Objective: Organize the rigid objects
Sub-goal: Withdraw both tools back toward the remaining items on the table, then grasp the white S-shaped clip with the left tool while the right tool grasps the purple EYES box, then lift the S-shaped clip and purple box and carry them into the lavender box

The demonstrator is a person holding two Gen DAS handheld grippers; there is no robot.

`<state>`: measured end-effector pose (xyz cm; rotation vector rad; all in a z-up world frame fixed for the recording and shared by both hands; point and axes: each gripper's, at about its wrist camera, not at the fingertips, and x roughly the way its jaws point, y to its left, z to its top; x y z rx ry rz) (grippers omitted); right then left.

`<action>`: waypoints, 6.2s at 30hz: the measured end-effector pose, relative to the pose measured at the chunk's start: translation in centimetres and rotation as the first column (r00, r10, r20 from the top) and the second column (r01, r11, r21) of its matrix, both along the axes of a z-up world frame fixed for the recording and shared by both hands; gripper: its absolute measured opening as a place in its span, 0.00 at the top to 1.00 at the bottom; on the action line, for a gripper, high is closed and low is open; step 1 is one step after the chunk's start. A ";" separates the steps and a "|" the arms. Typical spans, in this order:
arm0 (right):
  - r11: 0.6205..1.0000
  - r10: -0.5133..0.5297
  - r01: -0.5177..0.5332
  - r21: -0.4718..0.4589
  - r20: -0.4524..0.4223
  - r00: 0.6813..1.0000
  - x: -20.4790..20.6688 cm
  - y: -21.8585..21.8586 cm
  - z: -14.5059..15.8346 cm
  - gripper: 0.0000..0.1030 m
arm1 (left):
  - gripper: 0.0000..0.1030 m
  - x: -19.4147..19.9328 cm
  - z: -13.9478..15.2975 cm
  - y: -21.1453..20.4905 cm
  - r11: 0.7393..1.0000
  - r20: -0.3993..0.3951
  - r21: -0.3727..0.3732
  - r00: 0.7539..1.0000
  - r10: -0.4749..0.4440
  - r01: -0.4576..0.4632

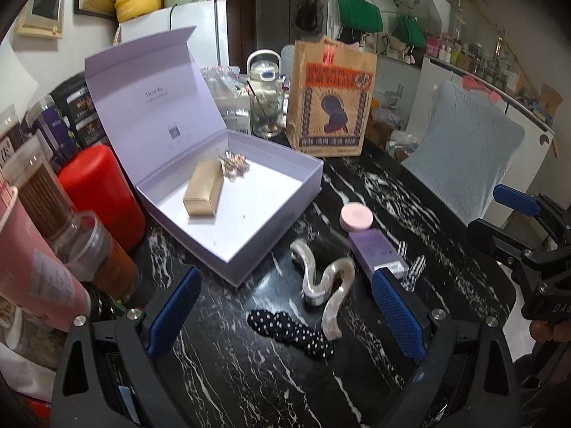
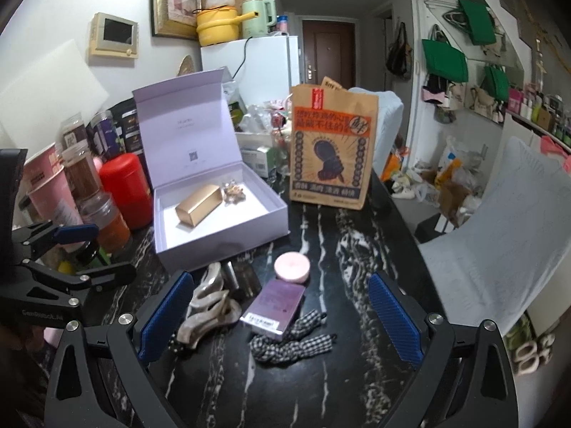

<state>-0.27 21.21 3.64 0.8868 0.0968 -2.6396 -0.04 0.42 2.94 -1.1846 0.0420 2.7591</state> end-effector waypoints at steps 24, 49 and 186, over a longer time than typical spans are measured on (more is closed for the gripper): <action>1.000 -0.009 0.011 -0.006 0.148 0.989 -1.4 0.0 -7.5 0.03 | 0.05 -2.8 -6.9 2.4 0.991 0.127 -0.008 0.983 -0.135 0.137; 0.998 0.029 -0.017 -0.057 0.222 0.975 -4.7 0.0 -10.0 0.03 | 0.21 -6.8 -10.7 4.0 0.980 0.233 0.021 0.952 -0.197 0.197; 0.970 0.244 -0.242 -0.036 0.035 0.969 -17.7 -11.6 -1.4 0.51 | 0.48 -17.5 -0.1 -9.0 0.982 -0.088 -0.008 0.979 0.185 -0.187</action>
